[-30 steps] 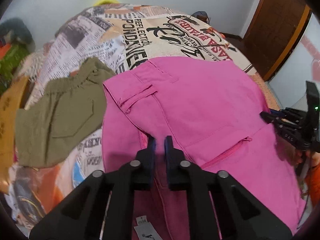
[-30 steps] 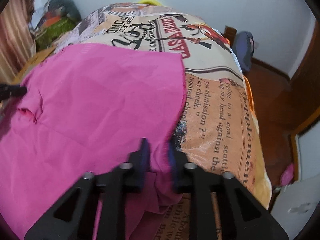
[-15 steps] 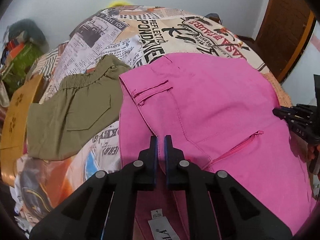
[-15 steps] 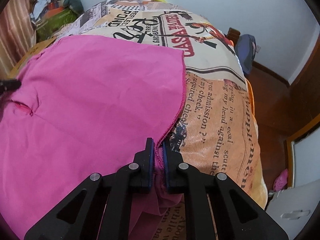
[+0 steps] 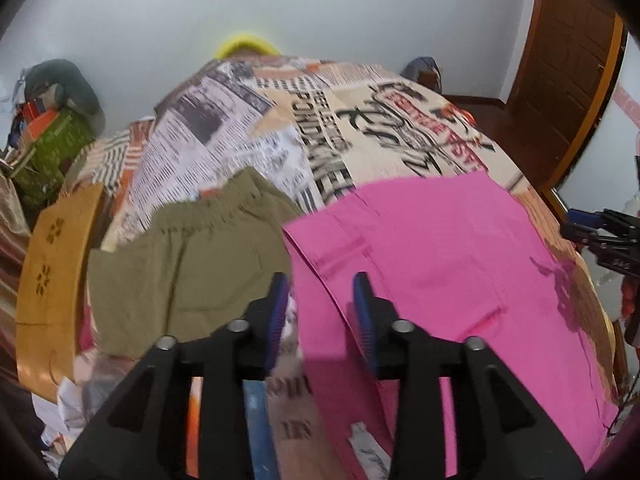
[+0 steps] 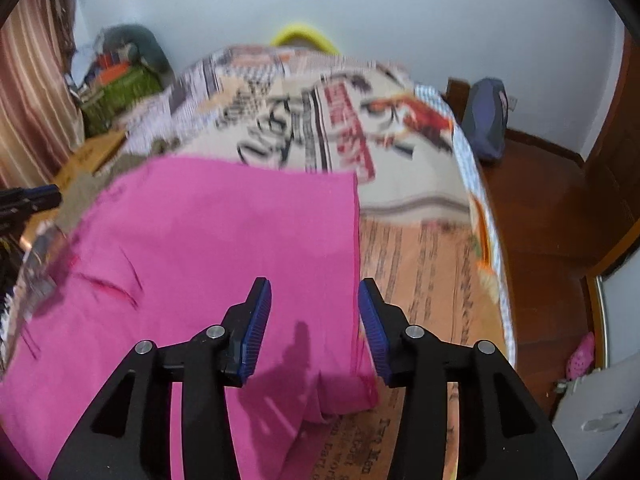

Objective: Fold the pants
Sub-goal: 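Lift the pink trousers off the bed with both grippers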

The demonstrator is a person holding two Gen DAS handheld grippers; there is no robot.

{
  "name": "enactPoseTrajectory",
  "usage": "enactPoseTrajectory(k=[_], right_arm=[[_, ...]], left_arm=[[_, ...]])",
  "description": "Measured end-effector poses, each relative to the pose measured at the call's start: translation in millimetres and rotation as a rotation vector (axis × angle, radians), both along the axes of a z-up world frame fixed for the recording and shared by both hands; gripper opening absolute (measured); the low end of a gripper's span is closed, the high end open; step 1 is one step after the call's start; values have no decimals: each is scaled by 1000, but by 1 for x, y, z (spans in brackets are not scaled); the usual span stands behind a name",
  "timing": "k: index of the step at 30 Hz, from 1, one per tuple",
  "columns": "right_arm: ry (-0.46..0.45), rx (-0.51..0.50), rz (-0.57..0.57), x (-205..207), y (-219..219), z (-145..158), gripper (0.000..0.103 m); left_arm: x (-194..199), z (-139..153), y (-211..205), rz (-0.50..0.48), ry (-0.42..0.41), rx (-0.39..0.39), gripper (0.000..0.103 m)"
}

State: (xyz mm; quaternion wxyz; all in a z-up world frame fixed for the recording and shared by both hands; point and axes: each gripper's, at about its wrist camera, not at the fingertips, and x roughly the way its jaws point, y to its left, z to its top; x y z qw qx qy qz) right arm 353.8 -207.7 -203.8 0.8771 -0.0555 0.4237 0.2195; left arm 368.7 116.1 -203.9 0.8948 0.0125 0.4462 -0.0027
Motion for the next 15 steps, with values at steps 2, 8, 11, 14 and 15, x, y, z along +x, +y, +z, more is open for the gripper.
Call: enactPoseTrajectory(k=[2,8,11,14,15], right_arm=[[-50,11,-11,7,1,8,61],[-51,33,-58,48,5,0,62],[-35,21,-60,64,8,-10,62],[-15,-13,-45,81,16,-25,62],[-7,-24,-36,86,20,-31,62]], left_arm=[[8,0,6,2,-5,0,42],[45,-22,22,13,47,-24,43],[59,-35,24,3,60,-27,42],[72,-49,25,-17,81,-40,43],[75,-53,25,-19,89,-43,43]])
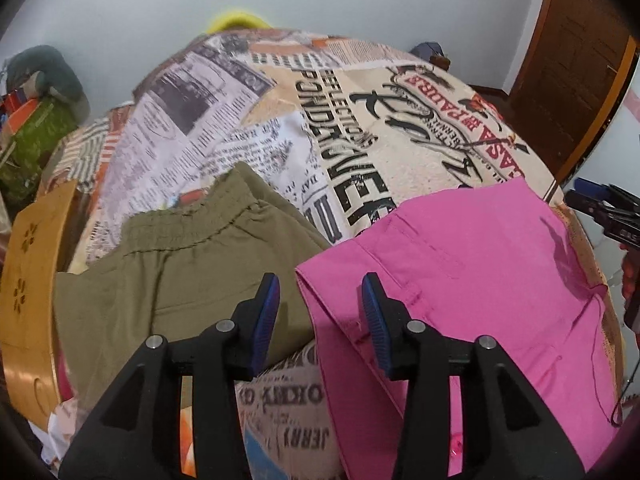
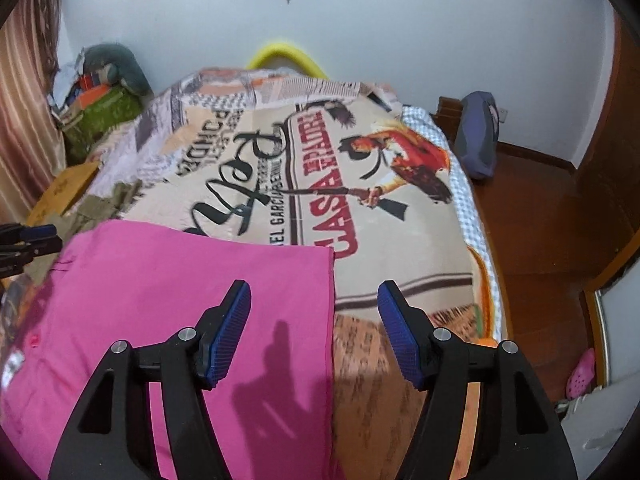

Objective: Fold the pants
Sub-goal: 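Lift the pink trousers off the bed with both grippers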

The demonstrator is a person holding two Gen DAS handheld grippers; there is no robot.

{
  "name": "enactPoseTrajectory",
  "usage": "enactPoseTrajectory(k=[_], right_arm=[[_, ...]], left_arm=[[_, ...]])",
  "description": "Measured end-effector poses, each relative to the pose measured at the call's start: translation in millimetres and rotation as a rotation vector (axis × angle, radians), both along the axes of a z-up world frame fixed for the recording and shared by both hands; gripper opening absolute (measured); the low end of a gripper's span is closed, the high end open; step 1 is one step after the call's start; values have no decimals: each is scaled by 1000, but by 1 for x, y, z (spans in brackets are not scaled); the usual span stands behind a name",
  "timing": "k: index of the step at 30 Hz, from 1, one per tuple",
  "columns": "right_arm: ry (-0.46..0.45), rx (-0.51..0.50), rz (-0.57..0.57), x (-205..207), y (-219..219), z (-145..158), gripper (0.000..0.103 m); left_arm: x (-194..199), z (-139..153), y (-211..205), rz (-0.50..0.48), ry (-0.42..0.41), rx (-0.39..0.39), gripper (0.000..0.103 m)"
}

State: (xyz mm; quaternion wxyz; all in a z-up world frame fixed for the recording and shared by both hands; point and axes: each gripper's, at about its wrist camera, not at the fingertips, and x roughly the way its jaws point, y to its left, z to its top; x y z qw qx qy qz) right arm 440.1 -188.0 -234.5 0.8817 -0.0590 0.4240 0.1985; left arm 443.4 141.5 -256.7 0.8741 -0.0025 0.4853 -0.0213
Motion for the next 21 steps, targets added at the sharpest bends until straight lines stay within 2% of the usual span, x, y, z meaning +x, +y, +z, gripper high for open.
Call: enactPoseTrajectory(k=[5,8,12,15,16,17,18,20,21], right_arm=[[18,-7,42,22,13,-19,62],[22,-6,53,31,16,-26,62],[82,11,55,45,18,-40,59],[57,-24,70,42,23,-42,54],[54,-25,72,41,25,-42,47],[56,-21,73,42,25,-42,40],[56,-19,73,42,26,-41,36],[58,-14,79,41,27,-40,24],[59,-10,80,42,27,-40,22]], left_arm=[[10,-23,3,-3,26,23,43],[15,-33,8,4,41,-23,43],[17,-36,12,4,45,-70,43],[20,-39,13,12,64,-94,43],[20,-39,13,12,66,-94,42],[20,-39,12,8,65,-95,37],[20,-39,10,-4,65,-103,29],[19,-38,6,-13,63,-94,27],[19,-38,3,-17,58,-72,25]])
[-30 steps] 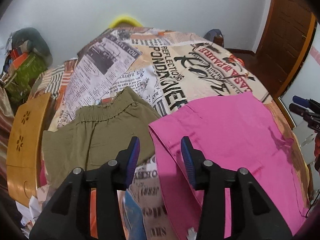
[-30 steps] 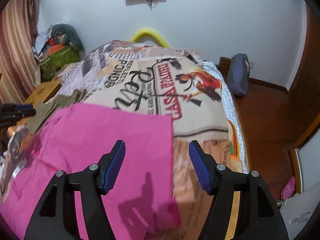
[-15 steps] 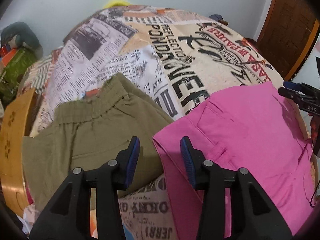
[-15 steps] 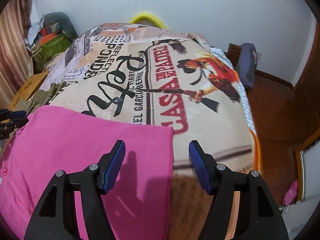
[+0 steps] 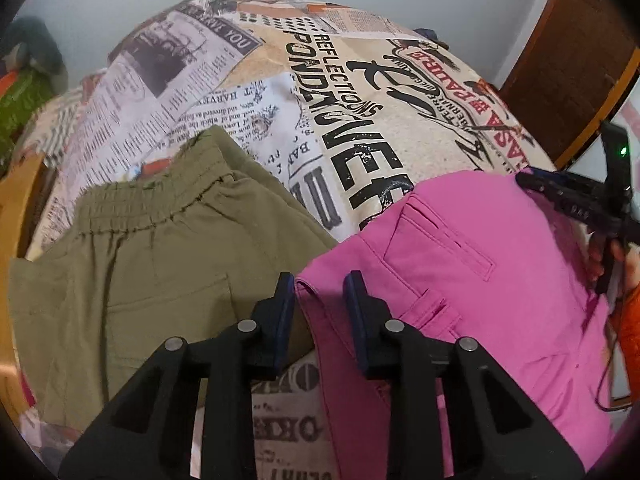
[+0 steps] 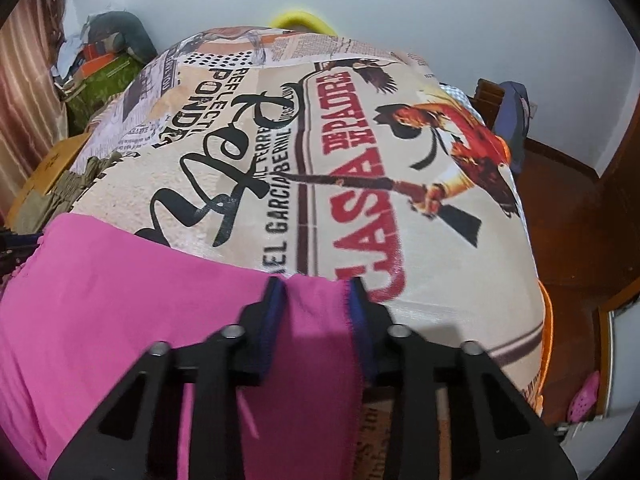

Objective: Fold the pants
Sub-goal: 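Lift the pink trousers off the bed with both grippers, then fold the held trousers over onto themselves with both grippers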

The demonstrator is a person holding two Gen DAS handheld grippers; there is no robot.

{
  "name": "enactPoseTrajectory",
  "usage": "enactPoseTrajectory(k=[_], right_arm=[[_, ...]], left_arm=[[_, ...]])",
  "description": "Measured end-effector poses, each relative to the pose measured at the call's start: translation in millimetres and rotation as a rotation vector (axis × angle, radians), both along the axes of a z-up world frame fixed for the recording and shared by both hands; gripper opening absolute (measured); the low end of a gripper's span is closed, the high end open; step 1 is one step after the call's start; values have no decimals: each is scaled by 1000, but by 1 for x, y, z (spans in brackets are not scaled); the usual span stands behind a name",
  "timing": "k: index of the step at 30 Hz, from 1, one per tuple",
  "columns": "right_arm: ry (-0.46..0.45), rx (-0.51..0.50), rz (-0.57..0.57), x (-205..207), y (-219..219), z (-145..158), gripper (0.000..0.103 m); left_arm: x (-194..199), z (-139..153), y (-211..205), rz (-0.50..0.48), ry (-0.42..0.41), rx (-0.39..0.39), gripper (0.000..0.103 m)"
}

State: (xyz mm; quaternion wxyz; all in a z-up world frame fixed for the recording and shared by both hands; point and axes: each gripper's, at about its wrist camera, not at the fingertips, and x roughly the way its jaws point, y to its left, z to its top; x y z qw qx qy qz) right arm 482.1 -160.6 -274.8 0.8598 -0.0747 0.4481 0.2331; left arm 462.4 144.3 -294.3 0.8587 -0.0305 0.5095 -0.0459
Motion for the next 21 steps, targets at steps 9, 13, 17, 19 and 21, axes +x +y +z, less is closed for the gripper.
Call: enactPoseTrajectory(k=[9,13,17,19,21], right_arm=[[-45,-6,-21,-4,4,13,6],[-86,30,-43,-2,-2,39,5],[-135,62,-61,-2,-7,72,5],[-170,82,-71,-4,-11,94,5],[-193,105,-77,-9,-15,112,5]], left_arm=[[-2,7,-19,-2,-50,179,7],[2,28,-21,2,-96,232,5],[6,67,-16,17,-154,208,5],[6,91,-18,23,-198,206,5],[2,114,-21,25,-239,204,5]])
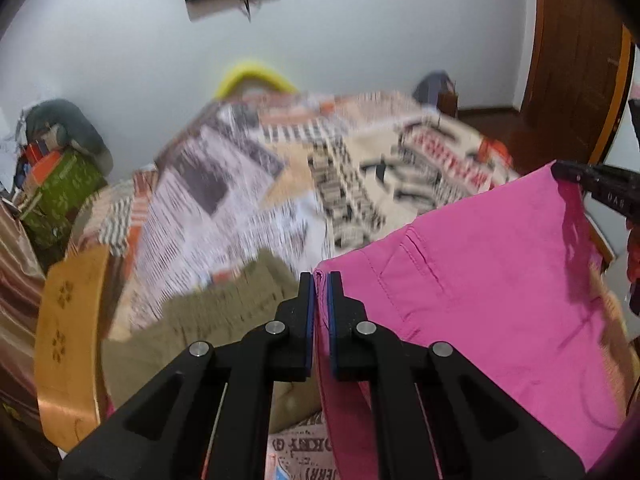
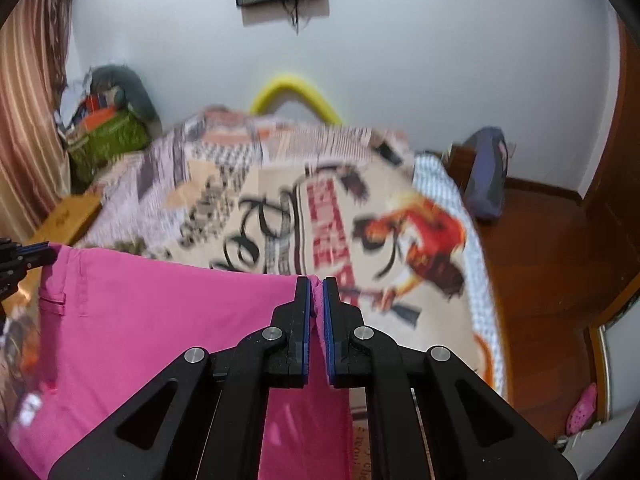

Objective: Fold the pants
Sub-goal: 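Fold the held trousers over onto themselves with both grippers, then open both grippers and release the folded trousers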

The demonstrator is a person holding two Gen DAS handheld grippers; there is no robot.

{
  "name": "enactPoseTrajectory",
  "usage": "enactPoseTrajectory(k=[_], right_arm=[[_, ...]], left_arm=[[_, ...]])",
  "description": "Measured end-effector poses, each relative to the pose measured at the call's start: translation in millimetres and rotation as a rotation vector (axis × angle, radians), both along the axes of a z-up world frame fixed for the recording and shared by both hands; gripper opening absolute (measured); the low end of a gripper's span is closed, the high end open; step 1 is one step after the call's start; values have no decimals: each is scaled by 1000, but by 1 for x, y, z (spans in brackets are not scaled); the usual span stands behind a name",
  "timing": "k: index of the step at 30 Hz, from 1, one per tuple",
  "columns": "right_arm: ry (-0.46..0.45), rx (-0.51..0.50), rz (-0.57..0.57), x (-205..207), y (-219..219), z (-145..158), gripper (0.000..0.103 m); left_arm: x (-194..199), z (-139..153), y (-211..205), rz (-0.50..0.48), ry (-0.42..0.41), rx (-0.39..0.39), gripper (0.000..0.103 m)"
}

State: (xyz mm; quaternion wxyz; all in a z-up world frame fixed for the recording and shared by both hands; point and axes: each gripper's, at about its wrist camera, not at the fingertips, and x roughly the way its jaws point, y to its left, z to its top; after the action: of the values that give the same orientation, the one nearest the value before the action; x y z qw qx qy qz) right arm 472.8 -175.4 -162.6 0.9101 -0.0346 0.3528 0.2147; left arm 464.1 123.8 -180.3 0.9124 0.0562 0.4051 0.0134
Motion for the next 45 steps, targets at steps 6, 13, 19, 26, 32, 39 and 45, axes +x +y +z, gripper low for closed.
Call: enactPoseTrajectory(k=[6,13,19,26,32,39,45], right_arm=[[-43,28,7,-29,-10,38,5],[-65,55,19,-79,-24,60,5],[-57,57,28,-123,-35,61,5],[-5,49,45,-169,-46,37,5],[41,22,73,-209,-51,9,5],[102,-23,92,-247,-51,-32,5],[171,-33,85,-261,-56,-58,7]], left_arm=[[-27,39,-9,-17,-47,10,5],[-79,58,-23,-40,-59,16,5],[-124,61,-35,-60,-61,38,5],[-172,42,-43,-68,-42,60,5],[-213,6,-43,-68,18,40,4],[-248,-39,-48,-73,104,28,3],[-273,-60,-48,-71,148,-14,3]])
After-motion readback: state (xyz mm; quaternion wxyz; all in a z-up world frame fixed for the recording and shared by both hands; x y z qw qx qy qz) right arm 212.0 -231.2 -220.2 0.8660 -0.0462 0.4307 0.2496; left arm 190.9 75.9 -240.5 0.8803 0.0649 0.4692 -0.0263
